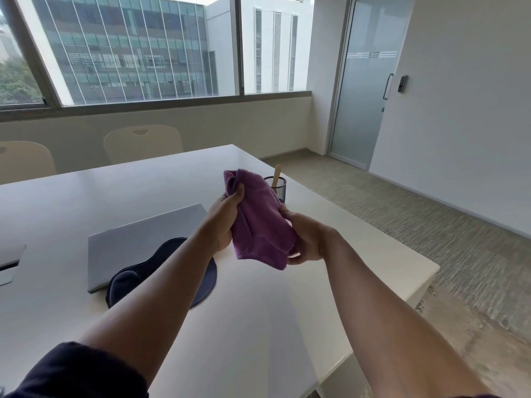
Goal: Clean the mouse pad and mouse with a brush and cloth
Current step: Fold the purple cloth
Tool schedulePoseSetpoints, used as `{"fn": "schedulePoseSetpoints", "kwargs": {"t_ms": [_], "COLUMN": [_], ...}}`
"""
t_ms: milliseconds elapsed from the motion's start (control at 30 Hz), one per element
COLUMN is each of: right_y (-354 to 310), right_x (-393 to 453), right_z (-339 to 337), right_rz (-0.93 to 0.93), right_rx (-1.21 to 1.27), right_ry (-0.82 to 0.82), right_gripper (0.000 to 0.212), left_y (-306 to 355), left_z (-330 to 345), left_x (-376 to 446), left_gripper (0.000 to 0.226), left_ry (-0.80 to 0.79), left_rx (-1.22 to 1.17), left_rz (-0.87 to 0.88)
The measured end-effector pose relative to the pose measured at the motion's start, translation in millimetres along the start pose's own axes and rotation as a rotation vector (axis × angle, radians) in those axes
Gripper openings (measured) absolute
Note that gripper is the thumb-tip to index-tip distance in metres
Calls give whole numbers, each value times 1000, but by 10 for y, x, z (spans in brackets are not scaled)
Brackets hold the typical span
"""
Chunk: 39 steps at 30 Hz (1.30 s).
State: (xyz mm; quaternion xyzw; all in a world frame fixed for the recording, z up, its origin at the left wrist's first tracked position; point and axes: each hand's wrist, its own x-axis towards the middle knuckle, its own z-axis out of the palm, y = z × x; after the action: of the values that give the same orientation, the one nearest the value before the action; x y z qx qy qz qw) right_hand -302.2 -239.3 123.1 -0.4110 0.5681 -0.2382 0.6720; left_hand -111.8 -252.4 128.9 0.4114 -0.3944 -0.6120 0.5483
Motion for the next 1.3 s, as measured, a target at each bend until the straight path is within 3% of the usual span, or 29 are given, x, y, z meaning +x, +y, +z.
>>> {"fn": "schedulePoseSetpoints", "kwargs": {"t_ms": [100, 233, 333, 467, 533, 767, 833, 933, 1100, 1200, 1300], "right_y": [19, 13, -13, -63, -57, 9, -58, -184, -229, -245, -296], "right_x": [-15, -39, -62, -126, -126, -93, -66, 46, 290, 482, 714], "right_z": [-18, -80, -119, -13, 14, -140, -256, -498, -1007, -1261, -1509], "right_rz": [-125, -278, -457, -619, -634, -577, -563, -570, -374, -393, -354], "right_rx": [110, 306, 529, 568, 576, 299, 143, -77, -499, -389, -434], "right_ry": [-5, 103, 104, 190, 224, 195, 271, 437, 485, 476, 551], "right_gripper": [29, 24, 36, 16, 21, 23, 26, 36, 69, 59, 43], "left_y": [23, 27, 6, -25, -33, -97, -143, -268, -630, -855, -1067], "left_z": [-16, -90, -131, -98, -68, 68, 105, 234, 617, 827, 984], "left_x": [-26, -92, -151, -220, -233, -167, -105, 46, 375, 561, 717], "left_gripper": [34, 35, 32, 36, 40, 38, 37, 36, 40, 30, 14], "left_ry": [-9, -34, -39, -56, -71, -105, -109, -6, 190, 319, 398], "left_rx": [-2, 14, 49, 52, 45, -119, -126, -115, -39, -28, 93], "left_rz": [-7, -36, -36, -46, -57, -94, -144, -200, -292, -327, -296]}}
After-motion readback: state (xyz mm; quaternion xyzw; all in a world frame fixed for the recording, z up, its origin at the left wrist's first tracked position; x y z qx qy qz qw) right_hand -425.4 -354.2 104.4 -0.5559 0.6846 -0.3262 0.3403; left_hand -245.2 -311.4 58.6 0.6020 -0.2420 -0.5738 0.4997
